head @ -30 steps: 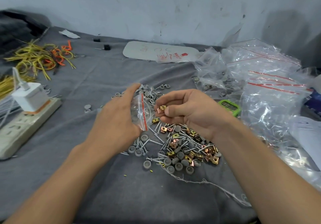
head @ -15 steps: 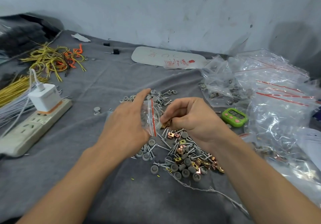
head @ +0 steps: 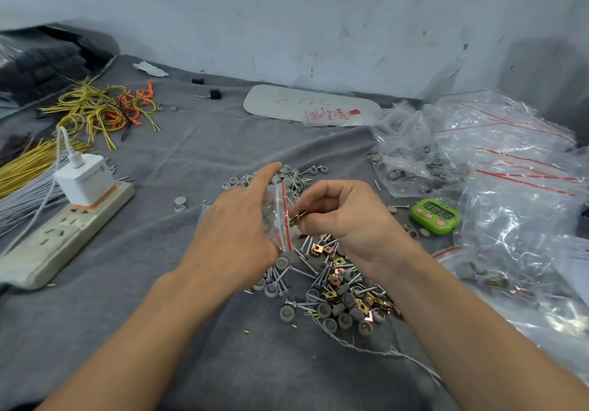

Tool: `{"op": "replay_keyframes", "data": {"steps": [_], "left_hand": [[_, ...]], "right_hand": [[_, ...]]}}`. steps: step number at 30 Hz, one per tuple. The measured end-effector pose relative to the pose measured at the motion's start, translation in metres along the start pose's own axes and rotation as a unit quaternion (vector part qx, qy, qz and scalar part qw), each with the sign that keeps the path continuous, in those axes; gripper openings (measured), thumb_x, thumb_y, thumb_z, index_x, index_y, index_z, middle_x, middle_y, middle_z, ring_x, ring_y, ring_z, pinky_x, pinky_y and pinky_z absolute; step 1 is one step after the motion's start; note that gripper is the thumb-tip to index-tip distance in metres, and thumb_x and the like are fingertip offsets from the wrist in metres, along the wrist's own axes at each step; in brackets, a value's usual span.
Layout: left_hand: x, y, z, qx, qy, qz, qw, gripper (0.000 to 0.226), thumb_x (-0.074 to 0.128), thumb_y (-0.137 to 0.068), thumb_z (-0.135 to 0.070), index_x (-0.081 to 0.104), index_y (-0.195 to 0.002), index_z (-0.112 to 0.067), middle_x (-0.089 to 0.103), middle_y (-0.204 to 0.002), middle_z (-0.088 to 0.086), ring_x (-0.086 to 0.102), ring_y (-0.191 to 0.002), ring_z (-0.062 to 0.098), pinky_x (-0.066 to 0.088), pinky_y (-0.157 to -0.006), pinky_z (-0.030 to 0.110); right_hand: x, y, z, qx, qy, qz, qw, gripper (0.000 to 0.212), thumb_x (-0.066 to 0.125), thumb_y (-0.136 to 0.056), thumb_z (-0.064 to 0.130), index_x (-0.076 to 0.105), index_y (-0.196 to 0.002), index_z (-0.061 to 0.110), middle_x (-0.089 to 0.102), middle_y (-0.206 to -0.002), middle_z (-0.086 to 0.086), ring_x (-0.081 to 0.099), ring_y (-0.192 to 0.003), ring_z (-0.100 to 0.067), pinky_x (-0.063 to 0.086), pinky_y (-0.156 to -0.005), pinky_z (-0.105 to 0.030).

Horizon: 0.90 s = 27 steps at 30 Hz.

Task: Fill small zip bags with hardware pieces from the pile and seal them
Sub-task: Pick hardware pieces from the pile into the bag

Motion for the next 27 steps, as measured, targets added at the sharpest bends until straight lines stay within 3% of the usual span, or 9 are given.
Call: {"op": "replay_keyframes", "data": {"steps": [5,9,12,14,18,21,23,27], "left_hand": [[-0.002,0.002,-0.003,0.028,0.019,-0.01,0.999,0.103,0.083,-0.07,-0.037,0.022,-0.153,-0.046,0.054,-0.136,-0.008,0.049,-0.126,0.016,0.044,-0.099,0.034],[-0.003,0.004,-0.008,0.065,0.037,-0.032,0.997,0.097,0.082,-0.067,-0.044,0.032,-0.15,-0.044,0.046,-0.144,-0.021,0.041,-0.129,0.001,0.036,-0.099,0.021],[-0.002,0.003,-0.006,0.049,0.028,-0.038,0.998,0.09,0.079,-0.074,-0.042,0.031,-0.151,-0.041,0.054,-0.141,-0.014,0.051,-0.126,0.011,0.04,-0.099,0.026],[-0.001,0.002,-0.004,0.031,0.029,-0.032,0.999,0.091,0.077,-0.074,-0.039,0.028,-0.15,-0.043,0.059,-0.136,-0.013,0.057,-0.12,0.016,0.043,-0.09,0.027],[0.0,0.002,0.0,0.005,0.042,-0.009,0.999,0.092,0.07,-0.073,-0.023,0.024,-0.148,-0.048,0.068,-0.116,-0.004,0.062,-0.106,0.024,0.039,-0.076,0.028],[-0.005,0.002,0.004,-0.021,0.07,-0.033,0.997,0.085,0.072,-0.08,-0.02,0.028,-0.147,-0.049,0.068,-0.12,-0.004,0.06,-0.108,0.027,0.038,-0.079,0.031],[-0.01,0.002,0.005,-0.034,0.086,-0.053,0.994,0.084,0.074,-0.08,-0.022,0.029,-0.146,-0.05,0.066,-0.128,-0.007,0.059,-0.114,0.029,0.039,-0.084,0.033],[-0.013,0.002,0.002,-0.036,0.093,-0.052,0.994,0.083,0.073,-0.082,-0.024,0.029,-0.147,-0.048,0.065,-0.129,-0.008,0.06,-0.114,0.03,0.044,-0.09,0.039]], "right_hand": [[-0.001,0.0,0.0,0.017,0.009,-0.031,0.999,0.037,0.071,-0.07,-0.027,0.077,-0.078,0.009,0.076,-0.076,-0.011,0.07,-0.064,-0.014,0.053,-0.058,-0.02],[-0.006,0.001,0.001,0.026,0.061,-0.077,0.995,0.033,0.079,-0.069,-0.017,0.079,-0.078,0.015,0.078,-0.079,-0.007,0.072,-0.068,-0.015,0.056,-0.066,-0.028],[-0.005,0.0,0.004,0.013,0.228,-0.105,0.968,0.026,0.085,-0.07,0.0,0.082,-0.081,0.023,0.078,-0.074,0.008,0.073,-0.069,-0.004,0.053,-0.067,-0.02],[0.006,-0.002,0.006,-0.011,0.314,-0.09,0.945,0.02,0.086,-0.073,0.012,0.083,-0.083,0.029,0.075,-0.07,0.016,0.071,-0.067,0.004,0.052,-0.065,-0.014],[0.03,-0.012,0.009,-0.059,0.348,-0.028,0.935,0.011,0.077,-0.086,0.025,0.083,-0.087,0.036,0.071,-0.065,0.021,0.063,-0.061,0.008,0.043,-0.056,-0.006],[0.01,-0.018,0.018,-0.049,0.331,-0.093,0.938,0.02,0.073,-0.09,0.017,0.083,-0.088,0.035,0.075,-0.073,0.022,0.069,-0.068,0.004,0.052,-0.061,-0.009],[-0.014,-0.015,0.019,-0.015,0.382,-0.134,0.914,0.026,0.071,-0.089,0.012,0.081,-0.08,0.034,0.076,-0.074,0.02,0.07,-0.068,0.003,0.053,-0.063,-0.009],[-0.034,-0.005,0.004,0.081,0.527,-0.07,0.843,0.022,0.075,-0.084,0.014,0.081,-0.078,0.034,0.071,-0.072,0.017,0.067,-0.075,-0.001,0.055,-0.075,-0.018]]}}
Point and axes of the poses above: each hand's wrist, its own y-axis away from the middle knuckle, its own x-axis out of the palm, z = x × y, the point moved 3 cm from there along -y, towards the middle knuckle
